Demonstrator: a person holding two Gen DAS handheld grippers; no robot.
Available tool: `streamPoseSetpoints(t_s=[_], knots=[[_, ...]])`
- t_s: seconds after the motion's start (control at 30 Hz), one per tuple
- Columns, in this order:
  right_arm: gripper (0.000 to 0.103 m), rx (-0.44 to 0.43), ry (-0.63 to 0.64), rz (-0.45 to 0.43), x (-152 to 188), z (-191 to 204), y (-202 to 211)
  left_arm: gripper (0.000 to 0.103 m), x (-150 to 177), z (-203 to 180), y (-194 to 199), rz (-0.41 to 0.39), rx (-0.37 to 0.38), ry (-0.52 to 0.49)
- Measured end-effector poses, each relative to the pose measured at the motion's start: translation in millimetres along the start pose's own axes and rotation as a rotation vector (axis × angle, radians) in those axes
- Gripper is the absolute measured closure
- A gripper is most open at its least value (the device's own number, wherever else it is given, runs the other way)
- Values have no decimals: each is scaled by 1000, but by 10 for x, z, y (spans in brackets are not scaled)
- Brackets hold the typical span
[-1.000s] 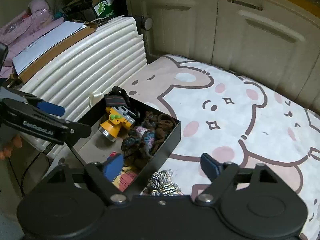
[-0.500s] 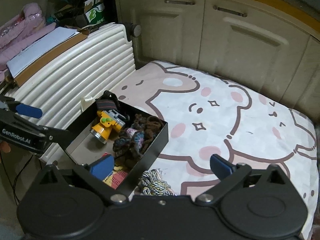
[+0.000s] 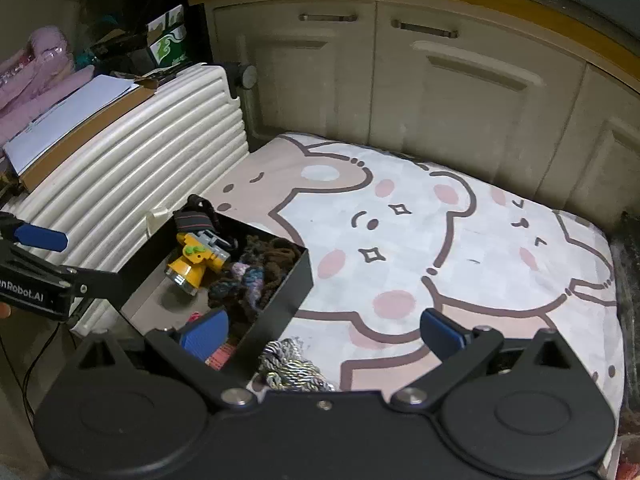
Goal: Organize objects
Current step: 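Move the left tool to the white yarn ball while the right tool approaches the gold tissue pack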
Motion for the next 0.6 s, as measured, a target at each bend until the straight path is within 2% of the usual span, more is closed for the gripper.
streamPoseSetpoints(t_s=[0.37,0.6], knots=[[0,95,-122,-28,23,-696,170,0,-142,-418,-76,-8,35,-56],[0,158,-205,-34,140,-1203,274,0,-246,-789,-141,-18,83,-115]])
Point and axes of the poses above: each gripper's, at about its wrist camera, not at the fingertips, and y roughly against the way its jaws point, z to its left, x to its underside, the point moved 9 cm from there along -y, roughly the way its jaws point, and after that the axes turned 11 degrees about -y, right-handed, at the moved point
